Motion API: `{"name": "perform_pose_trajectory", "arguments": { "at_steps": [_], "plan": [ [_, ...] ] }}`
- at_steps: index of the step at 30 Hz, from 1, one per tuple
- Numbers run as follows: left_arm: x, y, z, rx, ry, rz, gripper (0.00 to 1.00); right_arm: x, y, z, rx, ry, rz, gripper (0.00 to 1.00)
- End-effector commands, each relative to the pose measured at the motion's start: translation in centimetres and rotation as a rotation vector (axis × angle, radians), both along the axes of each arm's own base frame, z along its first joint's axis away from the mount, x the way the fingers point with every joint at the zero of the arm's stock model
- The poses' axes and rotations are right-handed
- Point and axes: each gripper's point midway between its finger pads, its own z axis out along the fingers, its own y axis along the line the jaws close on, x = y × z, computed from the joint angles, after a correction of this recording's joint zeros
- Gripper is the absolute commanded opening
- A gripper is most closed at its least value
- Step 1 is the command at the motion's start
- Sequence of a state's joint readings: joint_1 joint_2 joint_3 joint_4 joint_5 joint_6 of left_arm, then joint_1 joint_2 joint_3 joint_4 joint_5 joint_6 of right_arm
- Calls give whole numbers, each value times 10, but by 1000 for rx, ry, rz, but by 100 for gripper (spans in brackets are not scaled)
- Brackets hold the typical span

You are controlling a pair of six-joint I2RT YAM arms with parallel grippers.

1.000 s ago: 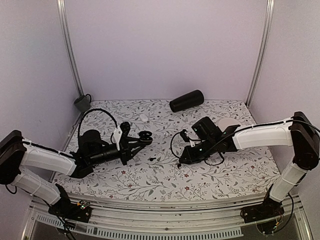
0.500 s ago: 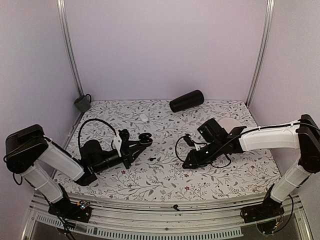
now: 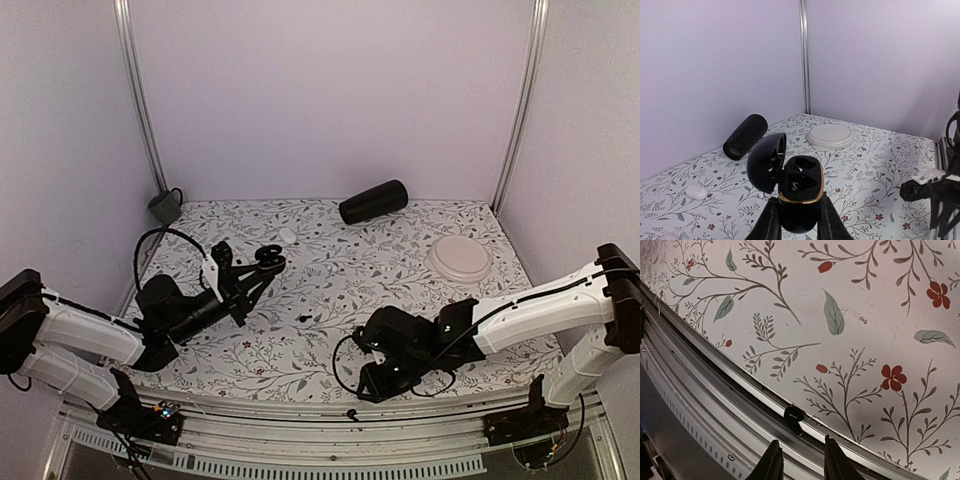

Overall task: Insert the wireless bluetooth earbuds into the charging case
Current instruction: Pick up the right earbud from the corner of the board.

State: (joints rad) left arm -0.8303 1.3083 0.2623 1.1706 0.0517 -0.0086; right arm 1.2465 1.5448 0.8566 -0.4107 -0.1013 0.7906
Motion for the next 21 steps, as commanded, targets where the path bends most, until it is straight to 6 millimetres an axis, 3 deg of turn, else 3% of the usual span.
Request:
{"name": "perform_pose_trajectory", "arguments": {
  "at_steps": [1, 4, 11, 15, 16, 21],
  "plan": [
    [5, 3, 18, -28, 22, 29, 0, -5, 6, -11, -112, -7, -123, 31],
    [1, 4, 24, -26, 24, 13, 0, -19, 14, -22, -167, 7, -126, 34],
    [-11, 10, 37, -27, 2, -21, 0, -32, 23, -33, -279, 8, -162, 36],
    [-13, 13, 43, -47, -9, -24, 0, -41, 20, -51, -362, 13, -156, 38],
    [-13, 13, 43, -50, -10, -30, 0, -40, 28, -47, -354, 13, -162, 38],
    [-17, 13, 50, -71, -14, -46, 0, -39, 11, -59, -477, -20, -209, 38]
  ]
}}
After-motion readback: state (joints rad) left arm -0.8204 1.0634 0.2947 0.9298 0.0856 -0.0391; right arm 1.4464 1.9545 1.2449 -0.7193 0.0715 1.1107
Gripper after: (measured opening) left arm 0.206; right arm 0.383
